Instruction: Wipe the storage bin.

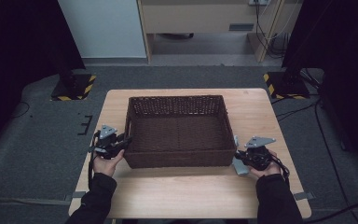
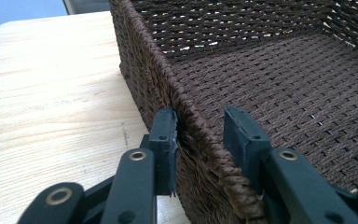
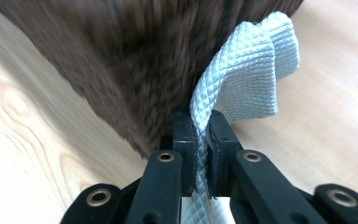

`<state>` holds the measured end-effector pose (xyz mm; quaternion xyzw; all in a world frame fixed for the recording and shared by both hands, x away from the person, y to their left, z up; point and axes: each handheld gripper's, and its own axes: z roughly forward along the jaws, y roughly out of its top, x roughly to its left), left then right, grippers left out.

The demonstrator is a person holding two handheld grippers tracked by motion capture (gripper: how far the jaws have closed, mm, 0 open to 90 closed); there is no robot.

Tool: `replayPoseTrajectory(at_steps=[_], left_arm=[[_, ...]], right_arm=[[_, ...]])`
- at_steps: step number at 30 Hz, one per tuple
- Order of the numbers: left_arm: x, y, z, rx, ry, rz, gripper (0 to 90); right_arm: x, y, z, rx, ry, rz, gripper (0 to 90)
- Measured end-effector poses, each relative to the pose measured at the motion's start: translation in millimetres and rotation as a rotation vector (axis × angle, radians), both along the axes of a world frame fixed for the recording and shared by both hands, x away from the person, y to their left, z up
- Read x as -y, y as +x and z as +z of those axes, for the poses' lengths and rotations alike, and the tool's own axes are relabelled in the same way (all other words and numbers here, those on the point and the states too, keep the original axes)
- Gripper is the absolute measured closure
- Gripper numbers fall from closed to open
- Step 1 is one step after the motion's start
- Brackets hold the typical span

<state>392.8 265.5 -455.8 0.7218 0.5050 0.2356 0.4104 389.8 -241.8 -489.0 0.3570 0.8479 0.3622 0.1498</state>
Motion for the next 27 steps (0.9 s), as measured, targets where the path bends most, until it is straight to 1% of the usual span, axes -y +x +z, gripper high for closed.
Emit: replayPoseTrajectory(at_steps=[1,2,4,5,7,9,10,12,13,15,16,21,23,24,25,26,27], left_arm=[[-0.2,0.1,0.0,0.0,0.0,-0.001,63.8],[-0.2,0.1,0.0,0.001,0.001,-0.003,63.5],[-0.6,0.0,-0.2,0.004,0.004,-0.004,62.9],[-0.6,0.0,-0.2,0.005,0.003,-0.003,62.1],[-0.8,0.2,-0.2,0.003,0.004,-0.003,61.6],[-1.3,0.6,-0.6,0.004,0.0,-0.002,60.1],[-1.7,0.8,-0.6,0.002,-0.001,-0.001,59.3],[-2.1,0.9,-0.8,0.001,-0.003,0.0,57.9],[-2.0,0.9,-0.7,0.002,-0.001,0.0,57.8],[-1.7,0.8,-0.5,0.003,0.005,0.0,57.5],[-1.5,0.6,-0.4,0.004,0.008,0.0,57.4],[-1.9,0.8,-0.5,0.003,0.008,0.002,56.1],[-2.0,0.6,-0.4,0.007,0.015,0.005,55.5],[-2.0,0.6,-0.4,0.007,0.016,0.007,55.2],[-2.1,0.6,-0.4,0.006,0.014,0.007,54.9],[-2.2,0.6,-0.5,0.006,0.013,0.008,54.6],[-2.2,0.6,-0.5,0.006,0.013,0.008,54.4]], right_arm=[[-2.3,0.9,-4.8,-0.018,-0.016,-0.002,84.5],[-3.2,1.0,-6.7,-0.021,-0.023,-0.005,84.5],[-2.0,0.4,-4.8,-0.013,-0.011,-0.017,84.5],[1.1,-2.5,1.7,0.009,0.017,-0.028,84.5],[5.6,-7.0,11.9,0.052,0.058,-0.038,84.5],[11.8,-14.5,28.5,0.121,0.118,-0.049,84.6],[14.2,-19.8,37.8,0.158,0.145,-0.042,84.5],[14.6,-26.7,45.6,0.184,0.165,-0.027,84.6],[13.3,-29.6,46.5,0.186,0.16,-0.02,84.6],[8.9,-32.5,40.6,0.164,0.114,-0.006,84.6],[7.6,-32.6,37.3,0.151,0.1,-0.006,84.6],[2.0,-28.6,12.9,0.057,0.032,-0.007,84.6],[0.0,-27.7,6.4,0.033,0.005,-0.011,84.5],[-0.1,-28.1,6.5,0.032,0.005,-0.012,84.5],[0.8,-29.0,9.1,0.046,0.017,-0.018,84.5],[2.7,-30.6,14.5,0.06,0.036,-0.022,84.5],[4.6,-32.8,20.9,0.088,0.061,-0.032,84.5]])
